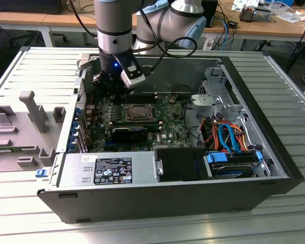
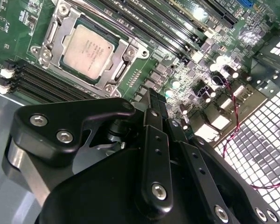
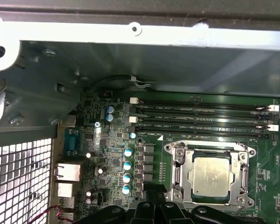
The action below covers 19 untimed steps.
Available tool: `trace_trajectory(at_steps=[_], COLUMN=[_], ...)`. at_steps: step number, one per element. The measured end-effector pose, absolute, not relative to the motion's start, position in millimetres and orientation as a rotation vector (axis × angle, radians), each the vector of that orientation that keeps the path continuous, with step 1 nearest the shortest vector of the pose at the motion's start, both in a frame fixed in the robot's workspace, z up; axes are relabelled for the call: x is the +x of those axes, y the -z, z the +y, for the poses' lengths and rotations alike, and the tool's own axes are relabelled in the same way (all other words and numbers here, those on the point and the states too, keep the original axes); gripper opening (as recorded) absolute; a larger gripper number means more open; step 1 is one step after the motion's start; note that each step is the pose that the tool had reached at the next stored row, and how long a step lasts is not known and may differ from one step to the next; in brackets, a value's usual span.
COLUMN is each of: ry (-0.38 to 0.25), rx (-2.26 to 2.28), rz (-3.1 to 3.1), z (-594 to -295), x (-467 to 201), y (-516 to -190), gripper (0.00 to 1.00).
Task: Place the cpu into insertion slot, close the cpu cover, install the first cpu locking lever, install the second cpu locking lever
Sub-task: 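Install the first cpu locking lever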
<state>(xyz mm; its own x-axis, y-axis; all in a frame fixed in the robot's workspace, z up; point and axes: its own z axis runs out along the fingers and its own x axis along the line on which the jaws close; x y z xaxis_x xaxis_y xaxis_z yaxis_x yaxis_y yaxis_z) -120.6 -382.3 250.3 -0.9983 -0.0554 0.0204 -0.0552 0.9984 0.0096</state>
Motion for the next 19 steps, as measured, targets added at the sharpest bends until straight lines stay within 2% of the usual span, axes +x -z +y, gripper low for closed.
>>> trace_trajectory(at_steps=[19], ry=[0.014], rx=[0.086], rz=[-3.12], z=[-382], x=[-133], y=[-250], gripper=[0.11])
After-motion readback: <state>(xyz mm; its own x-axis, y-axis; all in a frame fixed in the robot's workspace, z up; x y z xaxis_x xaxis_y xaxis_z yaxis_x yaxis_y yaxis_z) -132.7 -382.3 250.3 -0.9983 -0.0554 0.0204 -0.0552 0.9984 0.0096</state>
